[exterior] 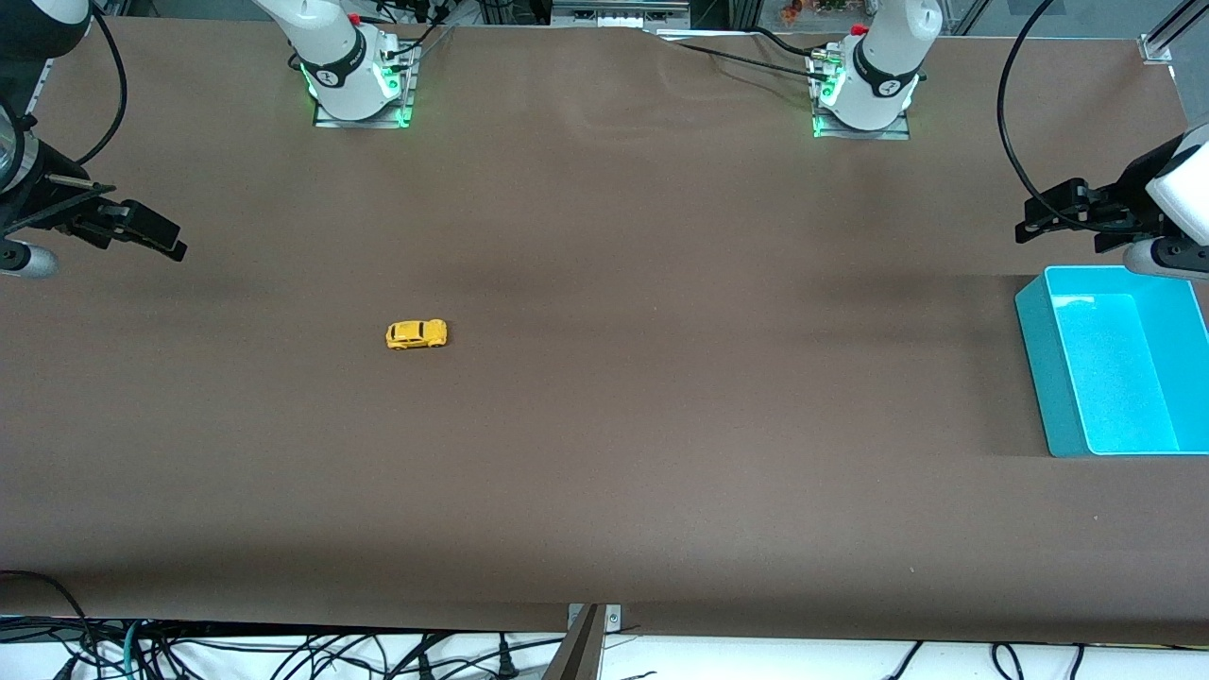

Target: Wind and store yellow beetle car

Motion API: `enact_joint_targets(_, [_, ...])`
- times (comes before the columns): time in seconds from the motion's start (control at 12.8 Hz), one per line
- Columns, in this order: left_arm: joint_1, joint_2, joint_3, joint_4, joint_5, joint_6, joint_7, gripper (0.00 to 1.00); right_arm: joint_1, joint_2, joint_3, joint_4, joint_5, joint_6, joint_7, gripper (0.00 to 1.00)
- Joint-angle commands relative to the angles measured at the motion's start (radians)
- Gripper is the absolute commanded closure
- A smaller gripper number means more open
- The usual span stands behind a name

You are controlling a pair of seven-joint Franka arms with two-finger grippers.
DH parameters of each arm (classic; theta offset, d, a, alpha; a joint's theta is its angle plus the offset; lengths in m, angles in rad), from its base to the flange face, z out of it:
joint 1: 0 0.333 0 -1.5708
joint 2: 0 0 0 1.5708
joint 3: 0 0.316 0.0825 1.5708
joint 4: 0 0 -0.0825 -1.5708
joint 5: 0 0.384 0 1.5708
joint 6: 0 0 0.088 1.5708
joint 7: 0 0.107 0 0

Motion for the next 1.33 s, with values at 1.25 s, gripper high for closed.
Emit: enact_joint_targets(1.25, [0.001, 0.001, -0.004, 0.009, 0.020, 0.002, 0.014, 0.00, 0.041, 0.018, -0.001, -0.001, -0.010, -0.045, -0.005, 0.00])
